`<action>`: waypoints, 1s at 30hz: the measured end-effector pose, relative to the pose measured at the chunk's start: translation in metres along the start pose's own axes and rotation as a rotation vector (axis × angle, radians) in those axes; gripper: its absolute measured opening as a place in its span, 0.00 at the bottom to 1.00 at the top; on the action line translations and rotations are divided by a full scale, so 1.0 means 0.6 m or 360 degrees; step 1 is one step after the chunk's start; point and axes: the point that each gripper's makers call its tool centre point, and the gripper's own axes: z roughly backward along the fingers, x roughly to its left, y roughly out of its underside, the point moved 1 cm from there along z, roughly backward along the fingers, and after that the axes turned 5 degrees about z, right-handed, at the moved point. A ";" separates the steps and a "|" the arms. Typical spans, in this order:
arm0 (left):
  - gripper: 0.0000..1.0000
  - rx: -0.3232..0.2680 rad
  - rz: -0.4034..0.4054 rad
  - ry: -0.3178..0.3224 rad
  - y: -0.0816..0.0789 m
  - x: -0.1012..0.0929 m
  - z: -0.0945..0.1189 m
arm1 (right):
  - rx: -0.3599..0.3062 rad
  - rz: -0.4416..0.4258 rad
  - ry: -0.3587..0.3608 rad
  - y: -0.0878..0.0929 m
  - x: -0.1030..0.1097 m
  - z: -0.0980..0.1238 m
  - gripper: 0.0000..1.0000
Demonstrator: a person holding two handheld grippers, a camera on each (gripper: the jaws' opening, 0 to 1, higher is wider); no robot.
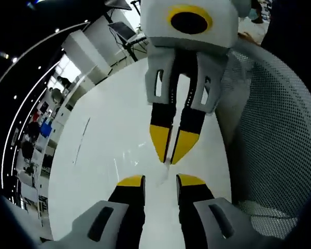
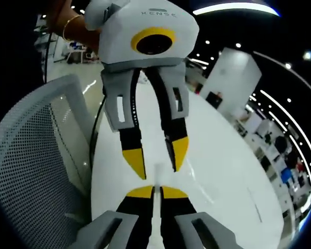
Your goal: Open the resealable bag by pulling the two sides of the seal apart until the entire bag opening is separated and visibly accessible.
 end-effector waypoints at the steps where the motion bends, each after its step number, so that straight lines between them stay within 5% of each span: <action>1: 0.19 0.0004 -0.0010 -0.0003 0.000 0.000 0.000 | -0.0001 0.0003 -0.0003 -0.001 0.001 0.000 0.00; 9: 0.13 0.0116 -0.0229 -0.0072 0.010 0.002 -0.001 | -0.0007 0.0038 -0.0021 -0.006 0.008 -0.003 0.00; 30: 0.00 0.0122 -0.0415 -0.0049 0.001 -0.020 0.001 | 0.0014 0.0052 -0.0019 -0.008 0.008 -0.008 0.00</action>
